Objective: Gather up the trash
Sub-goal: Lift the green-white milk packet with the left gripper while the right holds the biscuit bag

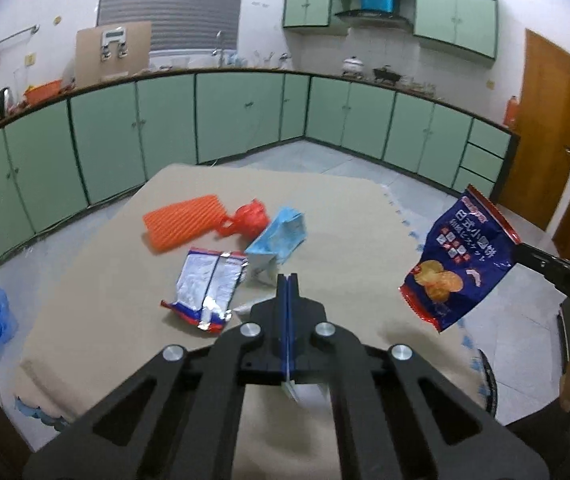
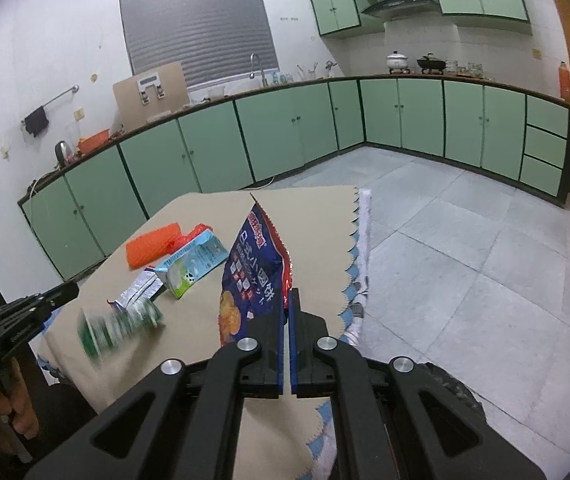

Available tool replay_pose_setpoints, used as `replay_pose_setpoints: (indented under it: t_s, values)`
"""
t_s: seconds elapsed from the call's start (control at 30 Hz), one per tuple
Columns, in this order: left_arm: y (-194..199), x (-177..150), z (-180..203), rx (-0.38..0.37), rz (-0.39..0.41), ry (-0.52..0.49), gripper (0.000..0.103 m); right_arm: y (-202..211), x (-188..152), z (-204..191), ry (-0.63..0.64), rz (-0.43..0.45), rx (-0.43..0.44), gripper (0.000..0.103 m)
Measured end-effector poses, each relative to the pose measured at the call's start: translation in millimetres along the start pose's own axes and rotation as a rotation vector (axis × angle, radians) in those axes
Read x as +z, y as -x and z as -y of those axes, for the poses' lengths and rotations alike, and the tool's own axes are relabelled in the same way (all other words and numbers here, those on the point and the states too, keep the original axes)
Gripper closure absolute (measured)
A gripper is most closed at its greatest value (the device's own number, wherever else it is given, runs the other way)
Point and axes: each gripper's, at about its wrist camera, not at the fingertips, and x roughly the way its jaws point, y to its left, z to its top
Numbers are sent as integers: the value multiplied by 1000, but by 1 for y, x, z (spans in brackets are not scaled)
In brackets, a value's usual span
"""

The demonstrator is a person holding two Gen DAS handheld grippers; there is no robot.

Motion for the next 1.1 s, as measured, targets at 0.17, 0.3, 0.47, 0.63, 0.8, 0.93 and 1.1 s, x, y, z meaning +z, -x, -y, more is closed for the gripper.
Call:
replay_pose_setpoints:
  t_s: [0.17,0.3,0.47,0.63,0.8,0.93,1.1]
  values:
    - [5,-9,4,-21,3,23,103,17,-3,7,-8,15,-23,101]
    - [5,-37,3,3,-34,13,81,20,-12,8,-26,10,-23,101]
    - [5,-66,11,41,-40,-16,43,14,-16,8,-27,-3,-16,101]
    - [-7,-76,15,40,-72,-19,43,7,-20,11,-34,-15,-8,101]
    - [-20,-88,15,50,-128,-15,43,-5,-34,14,-59,-54,7,101]
    - [-30,-94,14,50,-162,-12,43,-13,-43,20,-85,-85,19,101]
    - [-35,-96,14,53,-175,-10,43,-13,-50,24,-110,-105,24,101]
